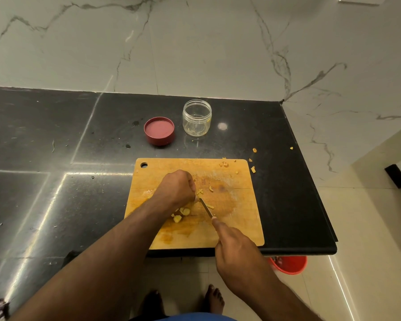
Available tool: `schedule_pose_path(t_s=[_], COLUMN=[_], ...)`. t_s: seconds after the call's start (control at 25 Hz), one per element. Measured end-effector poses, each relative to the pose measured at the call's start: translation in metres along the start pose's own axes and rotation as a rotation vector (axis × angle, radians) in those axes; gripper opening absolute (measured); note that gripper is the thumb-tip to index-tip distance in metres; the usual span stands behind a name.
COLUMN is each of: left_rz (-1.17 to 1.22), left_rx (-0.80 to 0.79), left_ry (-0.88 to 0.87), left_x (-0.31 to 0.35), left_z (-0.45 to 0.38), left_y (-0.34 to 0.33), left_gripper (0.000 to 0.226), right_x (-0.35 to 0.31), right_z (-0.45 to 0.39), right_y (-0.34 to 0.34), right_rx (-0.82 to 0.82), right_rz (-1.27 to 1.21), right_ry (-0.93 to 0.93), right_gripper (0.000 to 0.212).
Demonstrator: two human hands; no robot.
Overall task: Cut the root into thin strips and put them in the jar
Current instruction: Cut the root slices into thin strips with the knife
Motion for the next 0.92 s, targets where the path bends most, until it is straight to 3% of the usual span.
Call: schedule_pose_path(t_s=[0.28, 0.48, 0.6, 0.92], left_rz=[-0.015, 0.041, -0.058, -0.066], left_rx=[-0.002, 0.005, -0.011, 0.106], left_ry=[-0.038, -0.194, -0.282, -0.288], left_x=[-0.006, -0.009, -0.008, -0.007], left_z=[0.005, 0.015, 0.020, 0.018], left_y=[0.000, 0.008, 0.009, 0.010], left_gripper=[0.013, 0.039, 0.048, 0.038], right_x=[0.005, 0.013, 0.012, 0.023], right_z=[0.011, 0.006, 0.006, 0.011], right_y=[0.019, 0.025, 0.027, 0.032], right_rx=[0.094, 0.105, 0.119, 0.130], right_rz=[-0.121, -0.117, -0.089, -0.131], right_ry=[-0.027, -0.005, 0.018, -0.006], right_gripper=[0.049, 0.047, 0.046, 0.046])
Point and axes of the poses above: each hand's wrist, its own z-axis away from the middle knuckle, its own y-axis out of the back of the hand, x = y × z, the point moved 2 cm from there along -z, towards the middle knuckle, and after that the axes turned 14 degrees about y, right-handed, at the moved point
